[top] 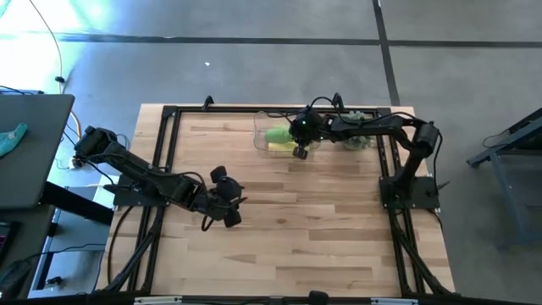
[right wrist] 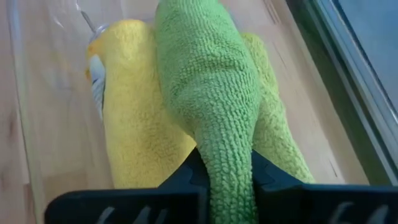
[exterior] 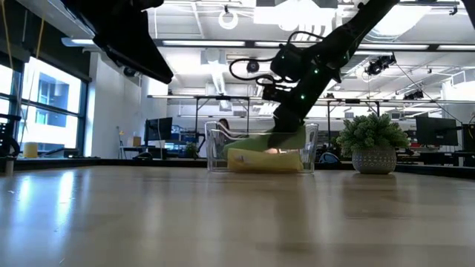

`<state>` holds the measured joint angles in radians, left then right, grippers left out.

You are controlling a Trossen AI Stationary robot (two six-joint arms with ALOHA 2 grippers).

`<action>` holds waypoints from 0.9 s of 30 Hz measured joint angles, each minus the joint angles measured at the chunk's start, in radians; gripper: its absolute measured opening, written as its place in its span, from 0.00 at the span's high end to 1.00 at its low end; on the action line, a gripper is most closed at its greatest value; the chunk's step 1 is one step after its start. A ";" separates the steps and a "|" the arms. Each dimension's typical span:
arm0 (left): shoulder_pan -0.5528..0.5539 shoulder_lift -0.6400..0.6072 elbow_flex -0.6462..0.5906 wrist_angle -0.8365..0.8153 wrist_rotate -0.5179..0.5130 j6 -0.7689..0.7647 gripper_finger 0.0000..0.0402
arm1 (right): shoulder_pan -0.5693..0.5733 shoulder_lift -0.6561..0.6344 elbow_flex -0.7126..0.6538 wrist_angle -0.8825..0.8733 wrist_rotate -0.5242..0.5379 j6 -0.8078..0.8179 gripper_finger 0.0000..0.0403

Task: Roll microfiber towels into tight, uniform cylinder then place into a basket
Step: Put the rolled green microfiber towel into the transparent bin, then return to Home Position

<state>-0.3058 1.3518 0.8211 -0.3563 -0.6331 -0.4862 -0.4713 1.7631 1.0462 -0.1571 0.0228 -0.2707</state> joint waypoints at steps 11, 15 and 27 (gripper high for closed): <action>0.000 0.000 0.000 -0.022 0.000 0.000 0.63 | 0.000 -0.008 0.000 -0.033 -0.016 -0.010 0.60; 0.000 0.000 0.000 -0.022 0.000 0.000 0.63 | 0.000 -0.036 0.000 -0.062 -0.016 0.068 0.47; 0.000 0.000 0.000 -0.023 -0.013 0.000 0.63 | 0.019 -0.343 0.000 -0.239 -0.015 0.142 0.41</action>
<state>-0.3058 1.3518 0.8211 -0.3789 -0.6460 -0.4858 -0.4522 1.4204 1.0462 -0.3962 0.0078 -0.1287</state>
